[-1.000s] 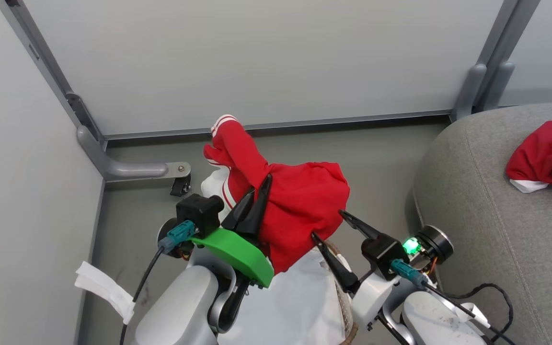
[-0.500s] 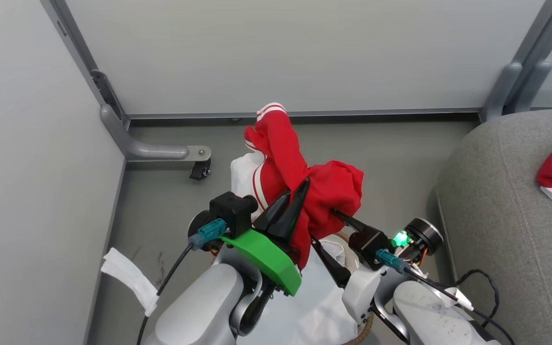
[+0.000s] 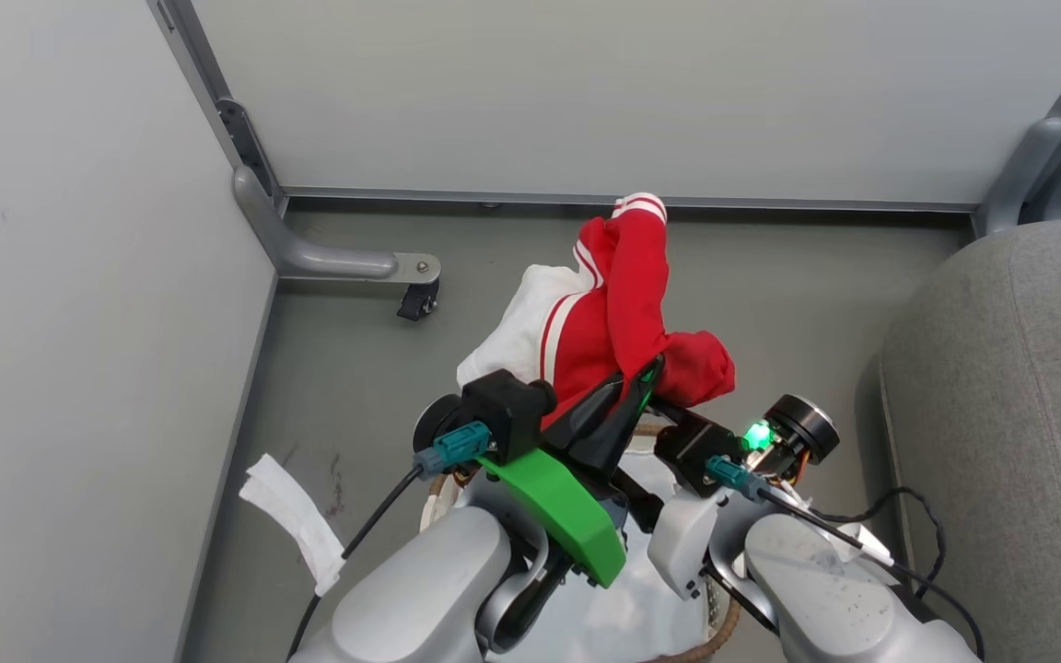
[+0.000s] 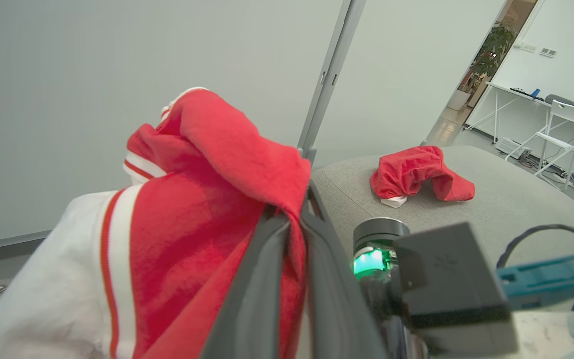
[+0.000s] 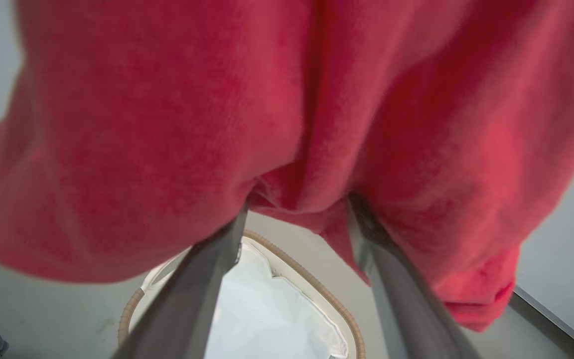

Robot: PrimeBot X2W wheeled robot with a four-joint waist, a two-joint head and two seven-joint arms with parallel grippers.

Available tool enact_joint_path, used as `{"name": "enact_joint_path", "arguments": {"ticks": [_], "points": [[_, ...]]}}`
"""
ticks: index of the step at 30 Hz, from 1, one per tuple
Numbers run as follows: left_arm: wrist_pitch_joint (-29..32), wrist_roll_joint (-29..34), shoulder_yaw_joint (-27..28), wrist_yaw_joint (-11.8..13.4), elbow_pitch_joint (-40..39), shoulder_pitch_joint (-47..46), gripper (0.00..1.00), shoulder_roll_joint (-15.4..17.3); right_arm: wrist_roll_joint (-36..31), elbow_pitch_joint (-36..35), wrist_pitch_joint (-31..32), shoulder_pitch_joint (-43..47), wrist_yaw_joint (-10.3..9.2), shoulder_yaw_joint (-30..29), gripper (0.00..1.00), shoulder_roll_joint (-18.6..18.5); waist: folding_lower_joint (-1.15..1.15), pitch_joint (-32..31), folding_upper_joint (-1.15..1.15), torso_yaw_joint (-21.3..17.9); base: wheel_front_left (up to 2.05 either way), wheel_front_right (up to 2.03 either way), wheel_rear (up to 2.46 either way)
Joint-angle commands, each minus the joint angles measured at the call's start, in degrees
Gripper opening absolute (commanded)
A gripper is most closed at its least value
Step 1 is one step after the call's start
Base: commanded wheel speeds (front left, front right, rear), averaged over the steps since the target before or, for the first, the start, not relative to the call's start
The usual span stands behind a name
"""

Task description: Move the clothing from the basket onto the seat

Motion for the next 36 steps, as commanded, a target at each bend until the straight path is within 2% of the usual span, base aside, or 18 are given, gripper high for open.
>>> {"name": "enact_joint_path", "arguments": {"ticks": [1,3,4,5,6,7,27,28,29,36], "points": [[-0.2,-0.4,-0.4,-0.1,-0.3,-1.3,0.0,0.0,0.5,0.3,-0.1,-0.9,-0.08,0.0,1.0,-0.2,0.0,0.3,0.0,0.4,0.0,0.0,0.0],[-0.2,-0.6,-0.8,-0.1,-0.3,-1.4,0.0,0.0,0.7,0.5,-0.1,-1.2,-0.08,-0.1,1.0,-0.3,0.0,0.4,0.0,0.6,0.0,0.0,0.0],[-0.2,-0.8,-0.9,-0.1,-0.3,-1.5,0.0,0.0,0.9,0.6,-0.1,-1.4,-0.08,-0.2,0.79,-0.3,0.0,0.5,0.0,0.8,0.0,0.0,0.0],[-0.2,-0.9,-1.0,-0.1,-0.3,-1.6,0.0,0.0,1.1,0.6,-0.1,-1.5,-0.08,0.0,0.35,-0.2,0.0,0.6,0.0,0.8,0.0,0.0,0.0],[-0.2,-1.0,-1.1,-0.1,-0.2,-1.7,0.0,0.0,1.3,0.6,-0.1,-1.5,-0.08,0.2,0.06,-0.2,0.0,0.6,0.0,0.9,0.0,0.0,0.0],[-0.2,-1.1,-1.1,-0.1,-0.1,-1.7,0.0,0.0,1.5,0.5,-0.1,-1.6,-0.08,0.3,0.0,-0.2,0.0,0.6,0.0,1.0,0.0,0.0,0.0],[-0.2,1.0,2.3,-0.1,1.4,-0.5,0.0,0.0,4.2,0.2,-0.1,0.7,-0.08,-0.4,0.0,-0.2,0.0,0.3,0.0,-1.3,0.0,0.0,0.0],[-0.2,1.2,2.6,-0.1,1.5,-0.3,0.24,0.0,4.2,-0.1,-0.1,0.9,-0.08,-0.5,0.0,-0.2,0.0,0.3,0.0,-1.5,0.0,0.0,0.0],[-0.2,1.5,3.0,0.1,1.8,-0.1,1.0,0.1,4.3,-0.5,-0.1,1.1,-0.08,-0.7,0.0,-0.2,0.0,0.3,0.0,-1.7,0.0,0.0,0.0],[-0.1,4.0,5.8,0.9,2.7,1.0,1.0,0.1,4.5,-3.2,-0.1,3.1,-0.08,-2.8,0.0,-0.2,0.0,-0.3,0.0,-4.4,0.0,0.0,0.0]]}}
